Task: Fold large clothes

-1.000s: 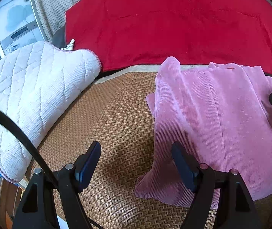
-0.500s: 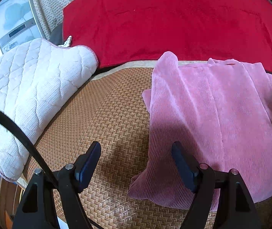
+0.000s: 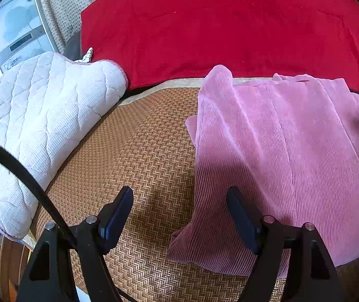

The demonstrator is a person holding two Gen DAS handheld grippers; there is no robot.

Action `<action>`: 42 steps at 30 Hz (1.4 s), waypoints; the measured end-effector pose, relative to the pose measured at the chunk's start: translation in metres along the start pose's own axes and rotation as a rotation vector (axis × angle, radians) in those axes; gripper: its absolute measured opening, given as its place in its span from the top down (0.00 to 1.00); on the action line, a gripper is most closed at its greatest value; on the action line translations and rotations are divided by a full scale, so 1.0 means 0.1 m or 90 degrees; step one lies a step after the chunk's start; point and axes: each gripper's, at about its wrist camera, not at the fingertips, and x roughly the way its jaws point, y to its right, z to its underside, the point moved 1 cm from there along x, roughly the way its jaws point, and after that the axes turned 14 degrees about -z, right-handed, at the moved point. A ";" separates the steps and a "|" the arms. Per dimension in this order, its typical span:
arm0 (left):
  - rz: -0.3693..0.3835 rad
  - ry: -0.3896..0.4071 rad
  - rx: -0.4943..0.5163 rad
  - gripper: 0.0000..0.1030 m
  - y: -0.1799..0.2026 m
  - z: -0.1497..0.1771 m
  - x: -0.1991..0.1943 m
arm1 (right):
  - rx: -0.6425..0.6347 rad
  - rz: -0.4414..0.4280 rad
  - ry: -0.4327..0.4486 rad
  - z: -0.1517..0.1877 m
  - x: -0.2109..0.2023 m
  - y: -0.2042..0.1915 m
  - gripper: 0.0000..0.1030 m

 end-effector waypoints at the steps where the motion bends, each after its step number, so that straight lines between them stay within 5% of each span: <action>1: 0.001 0.000 -0.001 0.25 0.00 0.00 0.00 | 0.015 0.001 -0.008 0.01 0.03 0.05 0.44; 10: 0.009 -0.002 0.001 0.25 -0.01 0.00 0.02 | 0.034 0.012 -0.065 0.25 0.30 0.18 0.44; 42: 0.040 -0.021 0.007 0.25 0.09 -0.03 0.10 | -0.007 0.022 -0.061 0.30 0.34 0.13 0.44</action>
